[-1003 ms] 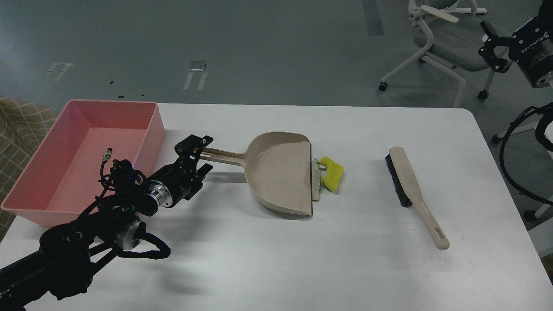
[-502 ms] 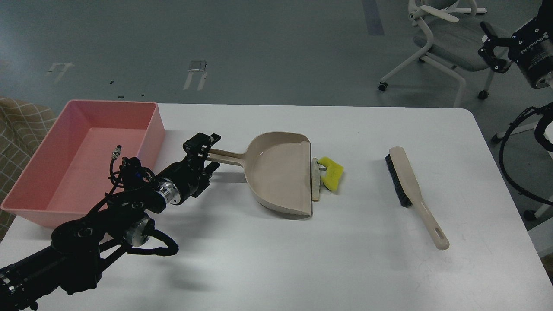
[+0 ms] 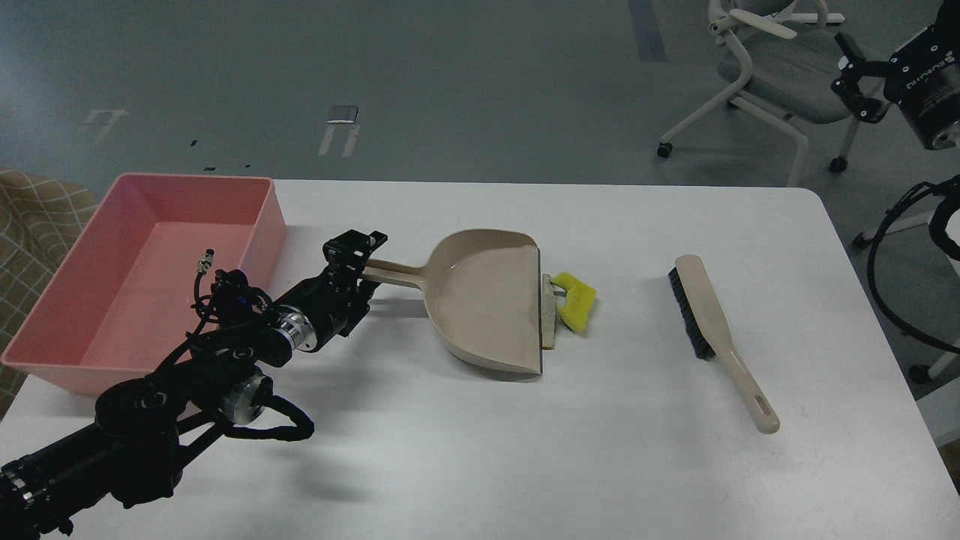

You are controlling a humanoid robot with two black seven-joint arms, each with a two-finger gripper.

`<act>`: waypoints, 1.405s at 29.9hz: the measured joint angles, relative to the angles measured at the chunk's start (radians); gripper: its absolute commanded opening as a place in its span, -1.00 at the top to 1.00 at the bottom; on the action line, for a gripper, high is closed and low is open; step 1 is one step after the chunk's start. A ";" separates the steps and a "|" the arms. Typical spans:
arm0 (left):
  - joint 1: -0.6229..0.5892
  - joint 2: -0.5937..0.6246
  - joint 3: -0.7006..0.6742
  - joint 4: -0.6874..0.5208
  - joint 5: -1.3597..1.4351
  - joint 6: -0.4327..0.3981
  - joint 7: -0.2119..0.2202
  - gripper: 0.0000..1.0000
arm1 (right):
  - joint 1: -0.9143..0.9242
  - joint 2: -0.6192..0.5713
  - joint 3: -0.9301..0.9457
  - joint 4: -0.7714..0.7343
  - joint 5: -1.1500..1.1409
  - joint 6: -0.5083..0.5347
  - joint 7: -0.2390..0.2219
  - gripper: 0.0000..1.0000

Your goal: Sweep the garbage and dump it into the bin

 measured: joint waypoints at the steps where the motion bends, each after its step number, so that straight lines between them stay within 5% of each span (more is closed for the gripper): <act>1: 0.000 -0.001 0.000 0.002 0.000 0.000 0.000 -0.22 | 0.000 0.001 0.000 0.000 0.000 0.000 0.000 -1.00; 22: -0.005 -0.019 0.002 0.027 0.008 0.000 -0.003 0.32 | 0.000 -0.003 -0.001 -0.002 0.000 0.000 0.000 -1.00; 42: -0.009 -0.018 0.002 0.027 0.040 0.000 -0.027 0.54 | 0.001 -0.002 -0.001 -0.001 0.000 0.000 0.000 -1.00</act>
